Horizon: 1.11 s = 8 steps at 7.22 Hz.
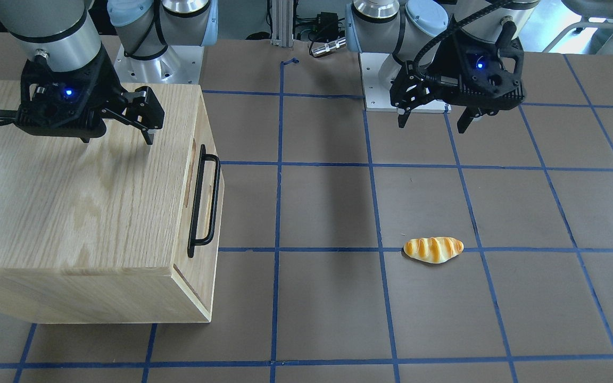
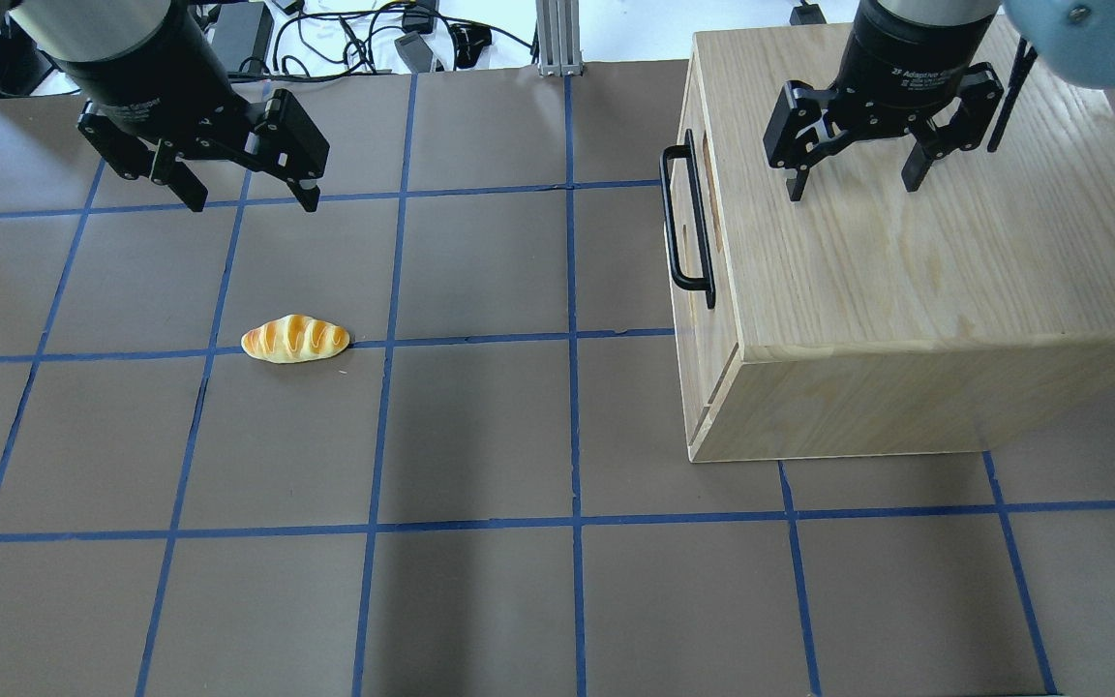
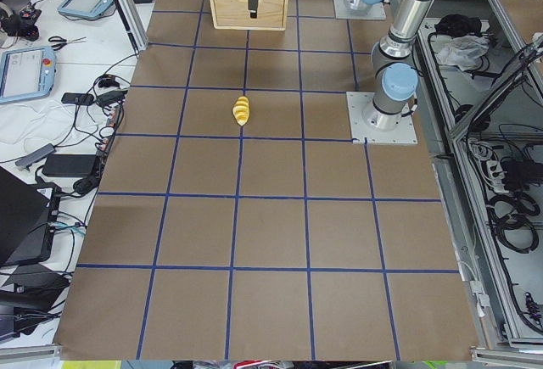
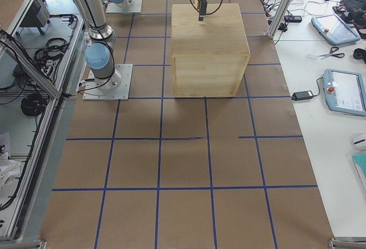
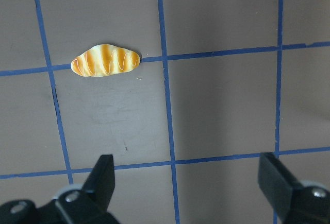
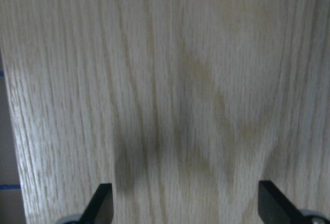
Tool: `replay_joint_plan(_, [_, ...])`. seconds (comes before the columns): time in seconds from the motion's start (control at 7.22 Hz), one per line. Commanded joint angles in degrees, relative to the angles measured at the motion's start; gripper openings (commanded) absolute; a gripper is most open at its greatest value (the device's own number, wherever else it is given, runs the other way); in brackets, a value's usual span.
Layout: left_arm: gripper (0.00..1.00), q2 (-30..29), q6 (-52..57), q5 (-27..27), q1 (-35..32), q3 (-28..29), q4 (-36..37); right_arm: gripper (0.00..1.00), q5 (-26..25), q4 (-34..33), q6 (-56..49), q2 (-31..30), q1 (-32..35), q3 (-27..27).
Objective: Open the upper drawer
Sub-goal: 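Move the left gripper toward the black handle on the wooden drawer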
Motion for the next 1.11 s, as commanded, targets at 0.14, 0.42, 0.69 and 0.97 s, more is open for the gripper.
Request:
replay_joint_plan(0.14, [1.00,0.52,-0.14,-0.05,-0.05,-0.19,0.09,1.00,0.00,0.00,-0.04,0.00,0.00,0.00])
replay_joint_plan(0.42, [1.00,-0.27,-0.58,-0.58,-0.22,-0.19,0.26,1.00,0.00,0.00,0.05,0.00,-0.09,0.00])
replay_joint_plan(0.69, [1.00,-1.32,-1.02,-0.67,-1.36,-0.10,1.40,1.00,0.00,0.00,-0.04,0.00,-0.09,0.00])
replay_joint_plan(0.97, [1.00,-2.99,-10.02,-10.25,-1.98,0.07,4.72,1.00,0.00,0.00,0.04,0.00,0.00,0.00])
